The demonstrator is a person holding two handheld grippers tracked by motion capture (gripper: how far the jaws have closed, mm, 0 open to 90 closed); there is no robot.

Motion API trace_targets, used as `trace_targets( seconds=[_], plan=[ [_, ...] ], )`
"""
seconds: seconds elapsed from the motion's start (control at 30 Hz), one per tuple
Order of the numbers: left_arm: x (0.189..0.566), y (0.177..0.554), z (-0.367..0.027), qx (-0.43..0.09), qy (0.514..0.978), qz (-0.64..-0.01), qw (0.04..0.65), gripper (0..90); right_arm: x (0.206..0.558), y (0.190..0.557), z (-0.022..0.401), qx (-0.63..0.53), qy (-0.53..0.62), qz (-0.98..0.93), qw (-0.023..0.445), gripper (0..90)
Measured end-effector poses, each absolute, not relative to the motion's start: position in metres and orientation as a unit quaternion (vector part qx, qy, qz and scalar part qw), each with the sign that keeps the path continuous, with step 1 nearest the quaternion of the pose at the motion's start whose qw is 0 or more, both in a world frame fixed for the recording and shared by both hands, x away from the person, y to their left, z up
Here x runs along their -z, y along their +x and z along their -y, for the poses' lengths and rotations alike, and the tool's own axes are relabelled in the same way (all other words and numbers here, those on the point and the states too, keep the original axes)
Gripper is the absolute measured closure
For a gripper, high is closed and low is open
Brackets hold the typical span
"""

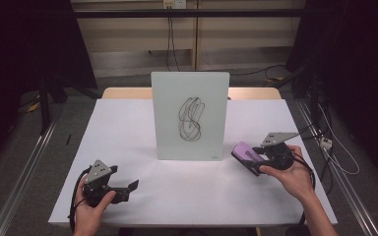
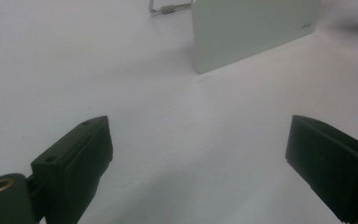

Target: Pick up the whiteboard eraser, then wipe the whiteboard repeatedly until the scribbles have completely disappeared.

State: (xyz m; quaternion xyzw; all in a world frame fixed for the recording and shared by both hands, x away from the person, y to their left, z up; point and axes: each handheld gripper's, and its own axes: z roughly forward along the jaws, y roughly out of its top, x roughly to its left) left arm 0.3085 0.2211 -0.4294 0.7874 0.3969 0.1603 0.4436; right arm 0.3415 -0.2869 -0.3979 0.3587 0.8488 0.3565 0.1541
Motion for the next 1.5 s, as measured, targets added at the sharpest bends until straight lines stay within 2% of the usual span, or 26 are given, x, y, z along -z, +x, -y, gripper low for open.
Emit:
trace_targets(
  seconds=[0.83,1.5],
  plan=[
    [0.43,0.309,-0.219,-0.164,0.789,-0.398,0.438,7.1,0.383,0.332,0.275,-0.404,0.331,-0.829,0.199,41.3],
    [0.43,0.31,-0.223,-0.156,0.787,-0.4,0.443,7.0,0.375,0.326,0.253,-0.419,0.31,-0.829,0.202,41.3]
  ],
)
